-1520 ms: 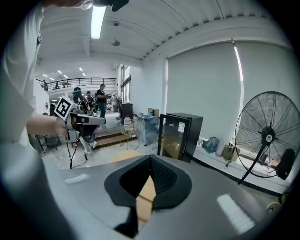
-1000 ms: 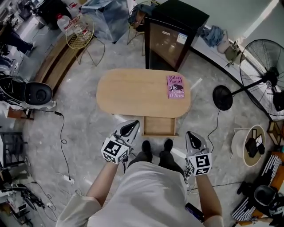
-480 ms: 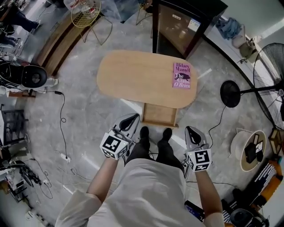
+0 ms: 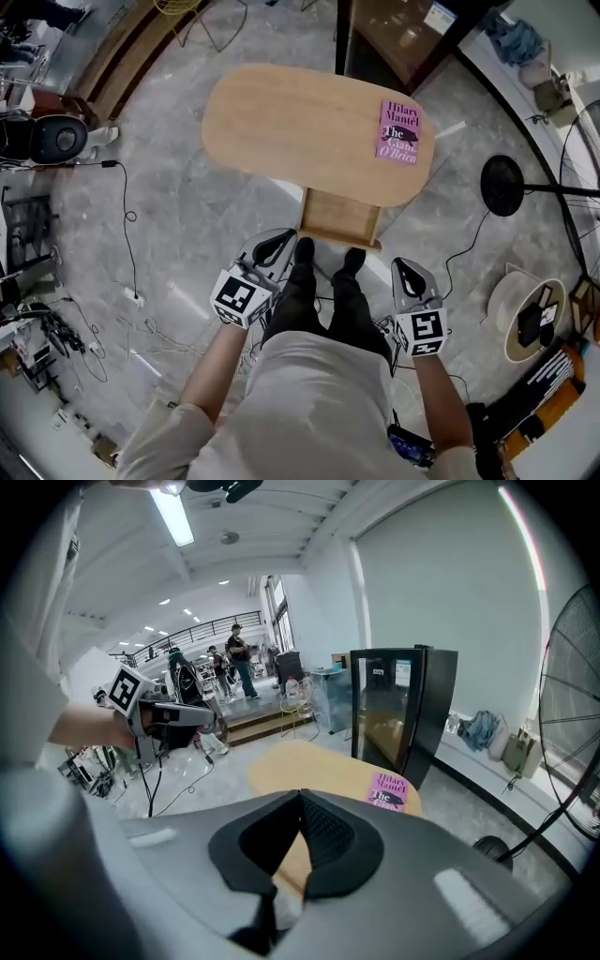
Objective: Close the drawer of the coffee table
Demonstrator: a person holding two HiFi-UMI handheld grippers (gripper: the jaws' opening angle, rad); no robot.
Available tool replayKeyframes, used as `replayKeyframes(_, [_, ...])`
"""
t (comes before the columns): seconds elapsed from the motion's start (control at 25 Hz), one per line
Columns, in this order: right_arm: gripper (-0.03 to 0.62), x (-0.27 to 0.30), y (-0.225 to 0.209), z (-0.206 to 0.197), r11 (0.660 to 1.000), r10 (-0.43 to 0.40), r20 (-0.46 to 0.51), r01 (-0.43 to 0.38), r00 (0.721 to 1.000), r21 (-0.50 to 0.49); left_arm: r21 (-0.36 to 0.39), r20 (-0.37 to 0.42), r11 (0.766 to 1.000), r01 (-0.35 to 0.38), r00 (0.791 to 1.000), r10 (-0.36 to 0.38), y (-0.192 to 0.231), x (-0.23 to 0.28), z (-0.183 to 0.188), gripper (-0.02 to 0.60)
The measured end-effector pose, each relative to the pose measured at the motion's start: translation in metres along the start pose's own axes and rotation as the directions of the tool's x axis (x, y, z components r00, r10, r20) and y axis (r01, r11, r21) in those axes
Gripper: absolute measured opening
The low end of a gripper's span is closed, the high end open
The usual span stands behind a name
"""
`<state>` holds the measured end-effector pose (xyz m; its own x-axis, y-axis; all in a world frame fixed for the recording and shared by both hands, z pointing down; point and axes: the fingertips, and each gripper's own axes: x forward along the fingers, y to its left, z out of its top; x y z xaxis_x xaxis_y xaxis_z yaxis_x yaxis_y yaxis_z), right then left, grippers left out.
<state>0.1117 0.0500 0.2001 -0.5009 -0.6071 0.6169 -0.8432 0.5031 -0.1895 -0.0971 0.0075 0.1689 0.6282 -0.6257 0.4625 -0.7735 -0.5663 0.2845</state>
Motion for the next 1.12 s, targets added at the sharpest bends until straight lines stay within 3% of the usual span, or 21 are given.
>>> replayKeyframes(0.64, [0.011, 0.07, -0.007, -0.098, 0.995, 0.095, -0.121, -0.091, 0.988, 0.043, -0.089, -0.114, 0.995, -0.036, 0.993, 0.025, 0.014, 0.043, -0.123, 0.008])
replayKeyframes(1.12, [0.011, 0.129, -0.022, -0.197, 0.986, 0.082, -0.19, -0.051, 0.978, 0.161, -0.144, -0.185, 0.989, -0.04, 0.983, 0.013, 0.03, 0.085, -0.222, 0.008])
